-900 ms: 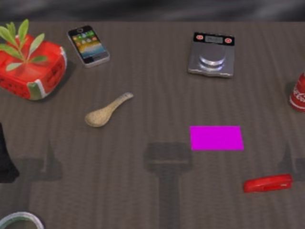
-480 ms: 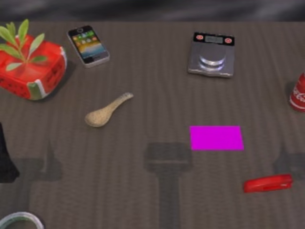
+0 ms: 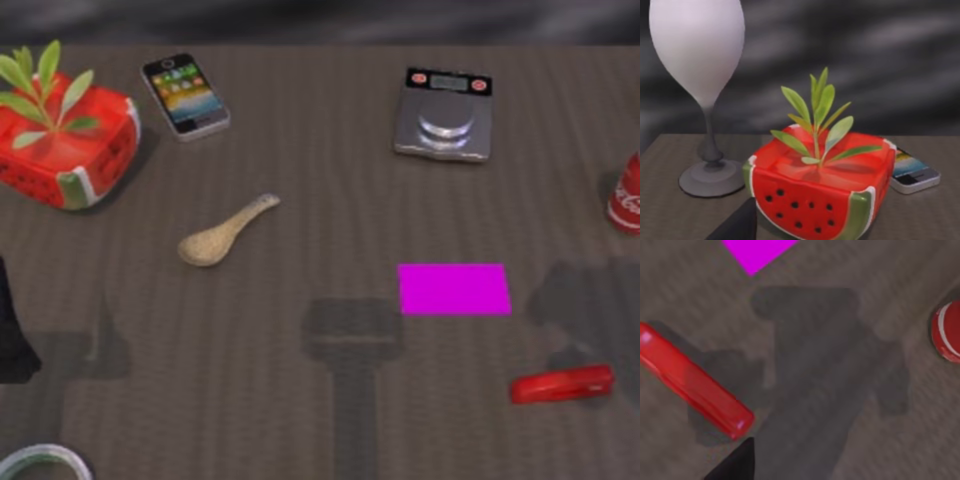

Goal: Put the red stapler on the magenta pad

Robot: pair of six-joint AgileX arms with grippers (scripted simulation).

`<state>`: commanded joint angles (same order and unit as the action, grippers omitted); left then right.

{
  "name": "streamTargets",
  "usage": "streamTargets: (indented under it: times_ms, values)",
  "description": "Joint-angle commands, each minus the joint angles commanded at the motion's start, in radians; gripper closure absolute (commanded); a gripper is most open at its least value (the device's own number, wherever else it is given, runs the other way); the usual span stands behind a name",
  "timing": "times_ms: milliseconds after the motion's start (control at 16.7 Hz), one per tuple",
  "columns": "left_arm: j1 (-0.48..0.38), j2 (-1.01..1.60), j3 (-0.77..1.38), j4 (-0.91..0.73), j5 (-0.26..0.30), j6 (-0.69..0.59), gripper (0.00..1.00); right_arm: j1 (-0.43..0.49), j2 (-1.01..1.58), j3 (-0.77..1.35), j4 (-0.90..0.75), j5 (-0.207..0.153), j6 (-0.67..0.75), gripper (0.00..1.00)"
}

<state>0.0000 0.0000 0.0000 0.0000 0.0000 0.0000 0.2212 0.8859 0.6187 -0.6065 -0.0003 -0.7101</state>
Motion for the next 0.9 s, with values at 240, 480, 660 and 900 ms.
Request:
streamTargets:
  times_ms: [240, 480, 660, 900]
  values:
    - [0.0, 0.0, 0.0, 0.0, 0.0, 0.0, 0.0, 0.087, 0.368, 0.234, -0.24, -0.002, -0.275, 0.0]
    - [0.0, 0.0, 0.0, 0.0, 0.0, 0.0, 0.0, 0.153, 0.613, 0.422, -0.412, -0.003, -0.483, 0.0]
    - [0.0, 0.0, 0.0, 0.0, 0.0, 0.0, 0.0, 0.18, 0.715, 0.505, -0.478, -0.002, -0.571, 0.0]
    - [0.0, 0.0, 0.0, 0.0, 0.0, 0.0, 0.0, 0.186, 0.735, 0.522, -0.491, -0.002, -0.587, 0.0]
